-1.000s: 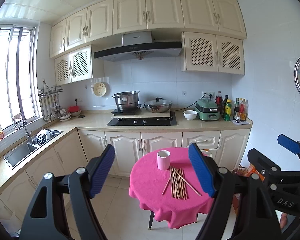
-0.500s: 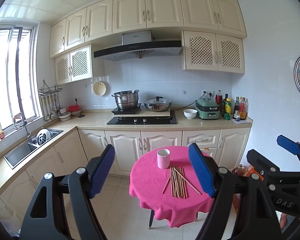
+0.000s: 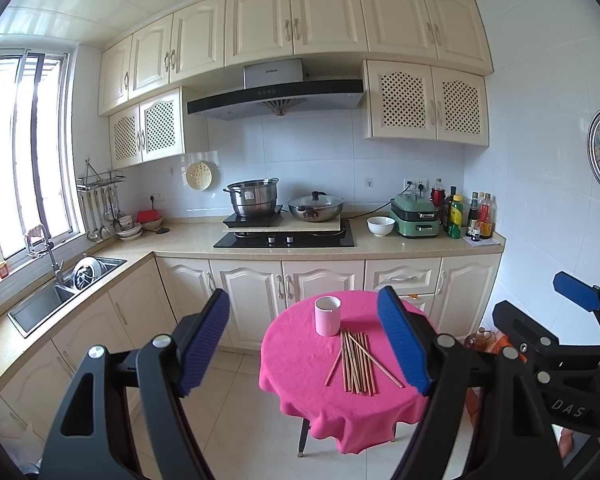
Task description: Organize utensils
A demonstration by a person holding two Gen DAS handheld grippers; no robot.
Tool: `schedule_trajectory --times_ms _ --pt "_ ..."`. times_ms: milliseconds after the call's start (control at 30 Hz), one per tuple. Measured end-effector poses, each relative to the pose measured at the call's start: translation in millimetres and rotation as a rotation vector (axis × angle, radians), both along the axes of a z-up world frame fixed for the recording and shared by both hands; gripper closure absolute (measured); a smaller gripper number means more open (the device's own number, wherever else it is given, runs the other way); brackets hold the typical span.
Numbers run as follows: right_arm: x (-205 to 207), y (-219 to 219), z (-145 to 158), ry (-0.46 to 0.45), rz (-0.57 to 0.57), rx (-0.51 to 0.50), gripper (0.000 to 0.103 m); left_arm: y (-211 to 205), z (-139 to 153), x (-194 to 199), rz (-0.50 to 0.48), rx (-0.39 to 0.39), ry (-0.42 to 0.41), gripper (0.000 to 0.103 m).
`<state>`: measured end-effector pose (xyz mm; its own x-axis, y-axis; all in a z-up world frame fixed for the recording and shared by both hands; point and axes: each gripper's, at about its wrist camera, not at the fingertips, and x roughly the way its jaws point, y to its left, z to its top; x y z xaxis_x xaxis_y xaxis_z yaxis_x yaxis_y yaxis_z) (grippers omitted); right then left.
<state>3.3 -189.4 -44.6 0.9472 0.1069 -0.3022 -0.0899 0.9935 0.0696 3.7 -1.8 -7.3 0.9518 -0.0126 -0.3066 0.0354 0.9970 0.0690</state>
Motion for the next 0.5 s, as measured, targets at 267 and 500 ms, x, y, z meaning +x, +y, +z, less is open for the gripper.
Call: schedule_trajectory --times_ms 267,500 --pt "0.9 -1.2 1.1 0.002 0.0 0.002 0.006 -0.6 -1.1 0.1 0.001 0.0 0.002 0.028" --pt "0.8 3.7 -6.4 0.007 -0.002 0.003 0.006 2.8 -5.4 0.5 -0.001 -0.003 0.007 0.028"
